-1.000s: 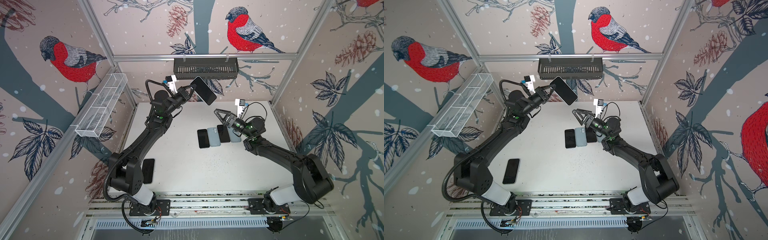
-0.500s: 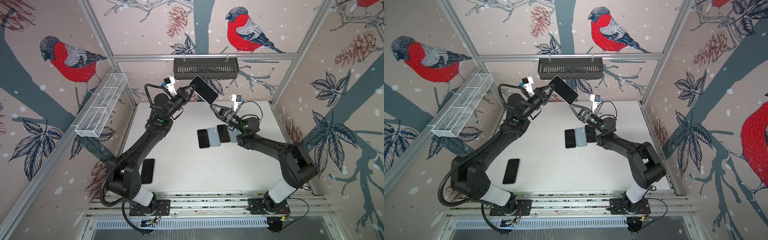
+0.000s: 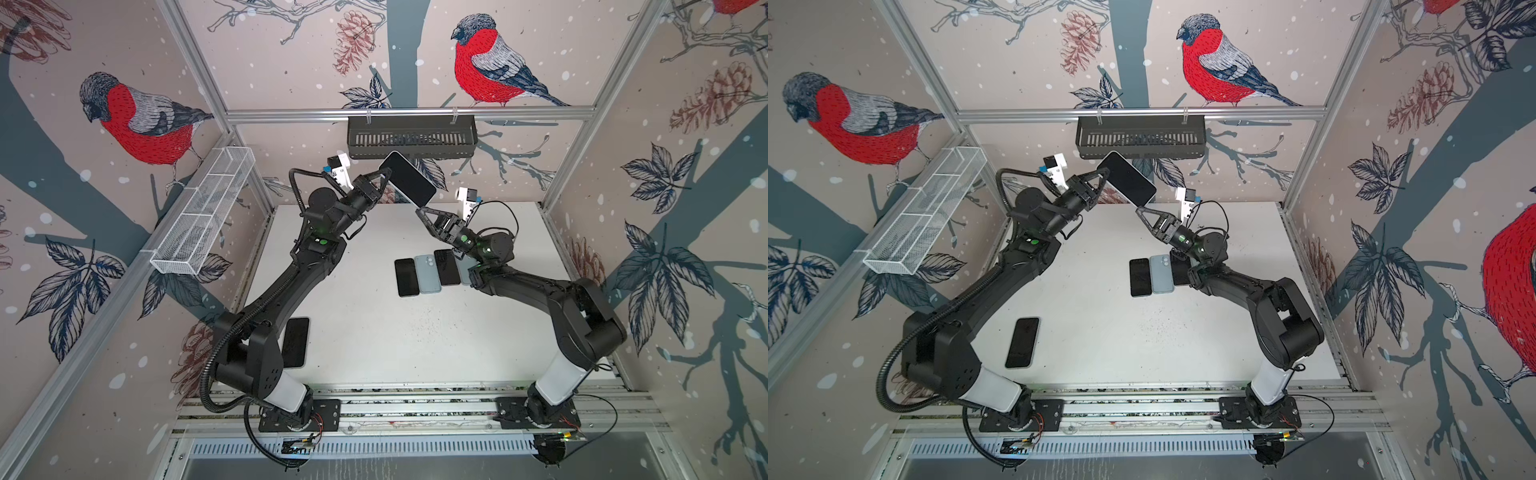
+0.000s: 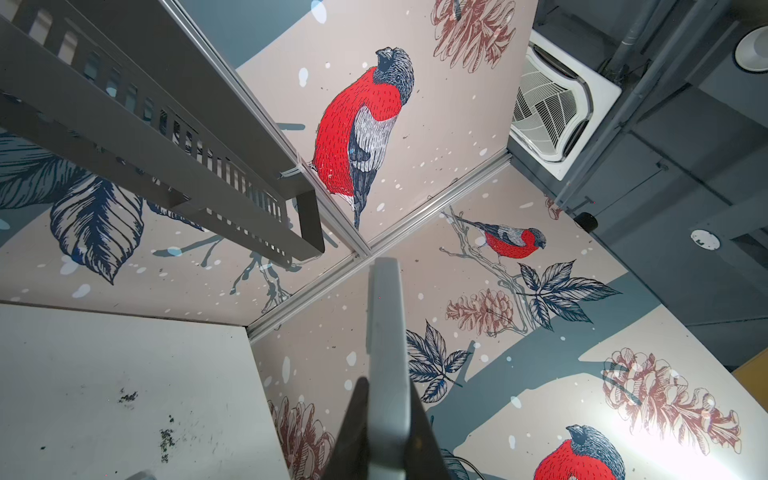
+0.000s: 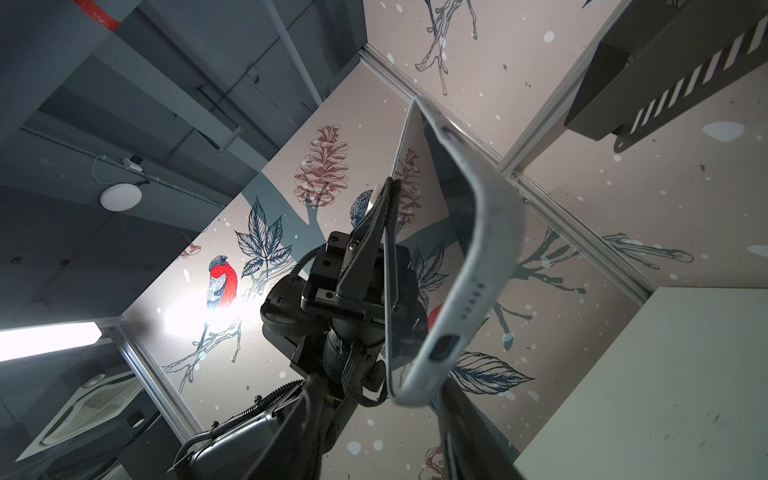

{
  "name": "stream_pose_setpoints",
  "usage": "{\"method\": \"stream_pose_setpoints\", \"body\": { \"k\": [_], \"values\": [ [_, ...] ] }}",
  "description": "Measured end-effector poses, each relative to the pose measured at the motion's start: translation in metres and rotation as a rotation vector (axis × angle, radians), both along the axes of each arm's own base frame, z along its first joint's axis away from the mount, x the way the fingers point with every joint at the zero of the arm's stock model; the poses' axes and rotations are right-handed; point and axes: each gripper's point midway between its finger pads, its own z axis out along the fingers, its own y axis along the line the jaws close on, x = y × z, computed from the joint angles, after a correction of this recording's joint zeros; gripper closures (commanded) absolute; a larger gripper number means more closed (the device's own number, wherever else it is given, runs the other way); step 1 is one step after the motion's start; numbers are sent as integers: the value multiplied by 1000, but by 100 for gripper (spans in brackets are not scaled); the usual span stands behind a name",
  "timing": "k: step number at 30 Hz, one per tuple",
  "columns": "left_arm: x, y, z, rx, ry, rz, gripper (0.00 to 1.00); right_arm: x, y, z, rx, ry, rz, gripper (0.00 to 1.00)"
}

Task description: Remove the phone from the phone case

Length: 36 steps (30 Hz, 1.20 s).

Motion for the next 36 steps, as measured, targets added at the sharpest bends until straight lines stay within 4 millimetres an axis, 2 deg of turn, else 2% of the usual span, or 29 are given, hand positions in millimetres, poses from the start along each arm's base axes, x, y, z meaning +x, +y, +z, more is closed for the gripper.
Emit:
{"method": "stream_pose_setpoints", "body": {
  "k": [8,17,22,27,31,36],
  "values": [
    [-1,-3,1,-11,-6,-23,100,4,2,2,6,-3,3,72],
    [-3,-4,3,-23,-16,-36,100,3,1,3,17,-2,13,98],
    [-4,-8,4,-19,-11,-63,100,-1,-2,1,24,-32,5,100],
    [-2,-22,10,5,13,-139,100,-4,-6,1,-26,-143,-43,100],
    [0,-33,16,23,45,-200,100,-4,-13,4,-128,-293,-117,100],
    [-1,-37,19,31,83,-229,100,-1,-12,2,-307,-504,-233,100]
  ]
}}
